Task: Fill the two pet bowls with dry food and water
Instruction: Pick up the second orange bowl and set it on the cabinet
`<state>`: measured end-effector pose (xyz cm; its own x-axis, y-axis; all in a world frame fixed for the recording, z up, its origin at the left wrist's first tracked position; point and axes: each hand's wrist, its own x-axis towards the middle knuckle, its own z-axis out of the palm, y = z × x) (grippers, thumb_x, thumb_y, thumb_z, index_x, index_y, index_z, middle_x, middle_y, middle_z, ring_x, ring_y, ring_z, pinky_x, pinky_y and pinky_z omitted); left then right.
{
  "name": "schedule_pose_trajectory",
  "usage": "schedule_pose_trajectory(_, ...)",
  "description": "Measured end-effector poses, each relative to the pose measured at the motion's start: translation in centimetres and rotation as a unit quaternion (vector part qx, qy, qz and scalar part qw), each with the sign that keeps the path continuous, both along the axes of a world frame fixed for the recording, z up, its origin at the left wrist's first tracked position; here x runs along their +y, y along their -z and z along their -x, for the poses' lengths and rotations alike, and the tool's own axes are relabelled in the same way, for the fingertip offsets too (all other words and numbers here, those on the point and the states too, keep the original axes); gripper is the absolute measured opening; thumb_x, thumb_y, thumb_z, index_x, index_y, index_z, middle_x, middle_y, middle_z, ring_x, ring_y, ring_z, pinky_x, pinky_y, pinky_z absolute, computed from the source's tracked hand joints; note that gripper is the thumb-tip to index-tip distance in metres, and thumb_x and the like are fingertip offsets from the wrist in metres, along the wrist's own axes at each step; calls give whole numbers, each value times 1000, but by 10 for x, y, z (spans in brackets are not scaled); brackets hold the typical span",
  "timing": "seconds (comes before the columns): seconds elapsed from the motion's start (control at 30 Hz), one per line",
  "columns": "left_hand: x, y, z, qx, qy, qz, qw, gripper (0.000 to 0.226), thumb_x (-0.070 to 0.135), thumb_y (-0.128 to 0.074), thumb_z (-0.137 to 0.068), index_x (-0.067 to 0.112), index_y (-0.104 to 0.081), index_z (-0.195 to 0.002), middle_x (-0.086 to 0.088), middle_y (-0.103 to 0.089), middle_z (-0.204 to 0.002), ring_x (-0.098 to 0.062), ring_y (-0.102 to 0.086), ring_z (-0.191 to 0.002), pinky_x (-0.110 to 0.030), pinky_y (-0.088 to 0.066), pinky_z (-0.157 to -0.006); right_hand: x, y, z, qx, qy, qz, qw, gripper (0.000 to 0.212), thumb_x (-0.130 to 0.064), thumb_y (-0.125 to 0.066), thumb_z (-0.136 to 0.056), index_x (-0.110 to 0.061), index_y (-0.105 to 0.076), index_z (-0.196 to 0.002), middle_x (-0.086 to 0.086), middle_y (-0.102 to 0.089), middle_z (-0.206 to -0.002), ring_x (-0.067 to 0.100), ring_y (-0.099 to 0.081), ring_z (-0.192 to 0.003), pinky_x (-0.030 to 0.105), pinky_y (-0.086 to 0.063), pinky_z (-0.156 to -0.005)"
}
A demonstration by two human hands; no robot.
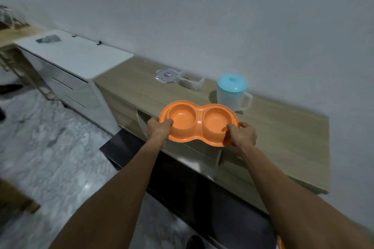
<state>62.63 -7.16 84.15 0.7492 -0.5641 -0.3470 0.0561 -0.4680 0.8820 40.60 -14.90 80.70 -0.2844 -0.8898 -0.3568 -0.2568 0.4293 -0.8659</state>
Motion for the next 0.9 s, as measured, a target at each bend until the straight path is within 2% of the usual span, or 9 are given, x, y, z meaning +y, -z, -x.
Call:
schedule_pose_trajectory(0.17,-40,8,-74,-31,5,-25,999,47,23,-75,-76,4,-62,-118,-15,-65,-111,-33,-63,-101,-49,-55,-89,-33,15,-74,-15,3,-27,1000,67,-43,-75,-70,-23,-60,-132,11,-66,-125,35,-62,-111,52,-54,-94)
schedule_pose_trajectory(0.27,-64,15,-104,-53,18,-36,998,52,24,-75,-74,3,-61,-119,-18,-64,-115,-34,-62,-106,-49,-54,-90,-50,17,-104,-3,7,-36,999,63,-38,-74,-78,-20,-56,-136,11,-62,-131,35,-58,-119,50,-49,-101)
schedule_pose_trajectory(0.4,-98,23,-139,-57,61,-53,995,55,24,-72,-81,3,-55,-129,-16,-61,-122,-30,-59,-105,-37,-50,-85,-77,23,-136,4,21,-44,999,63,-38,-73,-81,-19,-55,-138,12,-60,-135,33,-55,-122,49,-46,-105)
schedule_pose_trajectory(0.5,-130,34,-165,-55,103,-68,991,59,31,-71,-80,6,-54,-132,-14,-60,-125,-32,-60,-111,-37,-50,-90,-96,31,-156,14,45,-48,998,63,-38,-72,-81,-19,-54,-138,12,-59,-136,33,-55,-122,50,-46,-104)
schedule_pose_trajectory(0.6,-165,48,-189,-48,153,-67,985,41,34,-73,-75,12,-62,-107,-11,-67,-110,-33,-65,-99,-49,-55,-88,-115,36,-174,23,86,-52,995,62,-38,-72,-80,-19,-56,-137,12,-60,-134,33,-56,-120,49,-47,-103)
schedule_pose_trajectory(0.67,-191,62,-204,-37,186,-62,980,33,37,-75,-70,22,-58,-95,-4,-65,-98,-31,-67,-93,-52,-57,-82,-124,38,-183,33,116,-54,991,61,-37,-72,-80,-18,-56,-136,12,-60,-134,33,-56,-120,49,-47,-103)
schedule_pose_trajectory(0.73,-214,87,-221,-57,229,-72,969,51,51,-72,-58,28,-61,-102,0,-65,-99,-29,-67,-95,-52,-58,-79,-132,40,-190,39,138,-62,988,60,-35,-72,-81,-17,-57,-136,12,-59,-135,33,-56,-121,48,-46,-104)
schedule_pose_trajectory(0.8,-238,115,-235,-85,272,-77,956,77,63,-66,-51,27,-61,-118,-2,-67,-111,-28,-66,-99,-51,-58,-79,-138,42,-195,42,163,-74,983,59,-34,-72,-81,-17,-57,-136,13,-60,-134,33,-55,-122,46,-46,-104)
schedule_pose_trajectory(0.9,-245,97,-235,-114,323,-85,936,84,64,-65,-60,24,-55,-133,-5,-63,-129,-28,-62,-112,-49,-55,-90,-145,47,-201,54,185,-82,978,59,-33,-72,-80,-17,-58,-135,13,-60,-134,33,-55,-122,44,-46,-104)
